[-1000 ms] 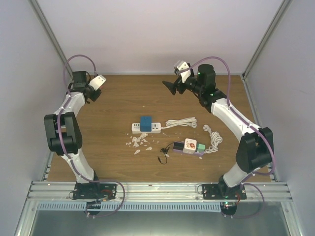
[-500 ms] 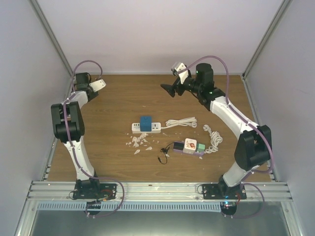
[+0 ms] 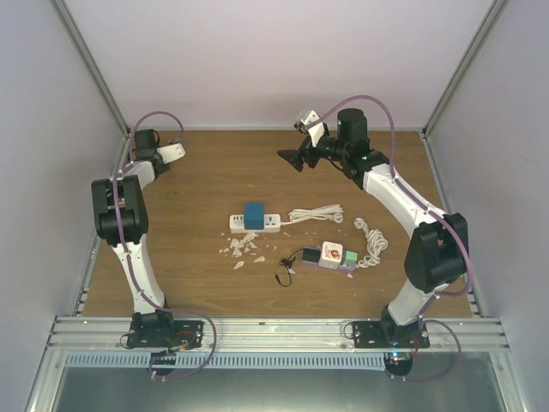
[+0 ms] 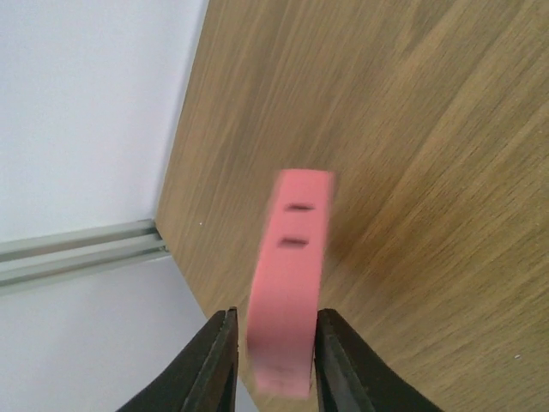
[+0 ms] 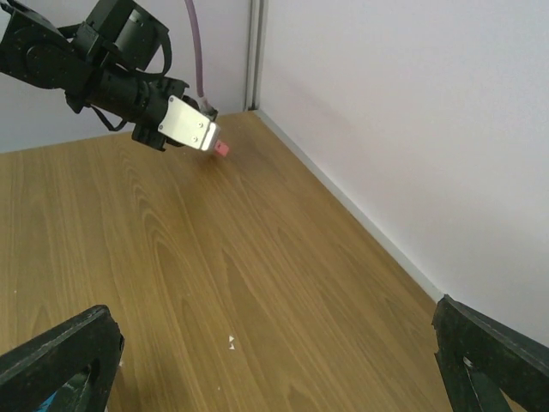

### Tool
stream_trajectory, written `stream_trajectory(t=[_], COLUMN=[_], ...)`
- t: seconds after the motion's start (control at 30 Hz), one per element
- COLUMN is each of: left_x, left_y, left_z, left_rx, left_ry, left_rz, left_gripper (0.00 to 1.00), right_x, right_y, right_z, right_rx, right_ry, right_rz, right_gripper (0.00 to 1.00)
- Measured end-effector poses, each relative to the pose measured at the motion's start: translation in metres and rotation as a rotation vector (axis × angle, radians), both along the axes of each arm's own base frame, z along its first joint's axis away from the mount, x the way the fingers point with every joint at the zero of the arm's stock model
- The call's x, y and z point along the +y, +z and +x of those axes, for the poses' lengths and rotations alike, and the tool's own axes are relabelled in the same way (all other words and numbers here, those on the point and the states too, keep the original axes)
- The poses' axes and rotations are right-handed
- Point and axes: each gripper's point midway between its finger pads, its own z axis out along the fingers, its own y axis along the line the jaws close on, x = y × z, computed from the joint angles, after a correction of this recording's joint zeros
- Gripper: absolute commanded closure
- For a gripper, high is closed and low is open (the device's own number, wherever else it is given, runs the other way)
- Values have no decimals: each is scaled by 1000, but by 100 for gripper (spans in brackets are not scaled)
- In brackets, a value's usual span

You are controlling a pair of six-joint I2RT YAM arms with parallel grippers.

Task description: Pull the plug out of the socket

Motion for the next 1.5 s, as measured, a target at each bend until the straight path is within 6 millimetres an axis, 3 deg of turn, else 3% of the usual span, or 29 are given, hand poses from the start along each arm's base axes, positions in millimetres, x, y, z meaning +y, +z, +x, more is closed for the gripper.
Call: stream_trajectory(t=[0.2,0.4,0.67,0.87,0.97,1.13,1.37,1.5], left_x=[3,-1,-18,-36,-50,-75,-125,-166], left_y=[-9,-21,-30,-4,16,51,82,92], left_z=[-5,-16,-40,-55,-64,-80,-109,-130], left_rx=[37,98,210,224,227,220,266,304], left_ry=[-6,-12,-22,-45,-75,-142,-271,-378], left_rz=[3,-38,-172,-284,-352,-468,-630,-726], left_gripper=[63,49,19,8,2,1,1,1], right_x=[2,6,12,17,18,17,18,19], right_y=[0,-1,-1,-4,-15,-40,-63,-96], right_z=[-2,-2,-12,-23,-31,-46,-62,-64], right_rx=[10,20,32,1,-6,5,9,53], right_ry=[16,42,115,189,233,300,391,436], right_rz=[3,10,30,20,1,-31,-69,-106], right_gripper=[0,1,0,0,0,0,1,0])
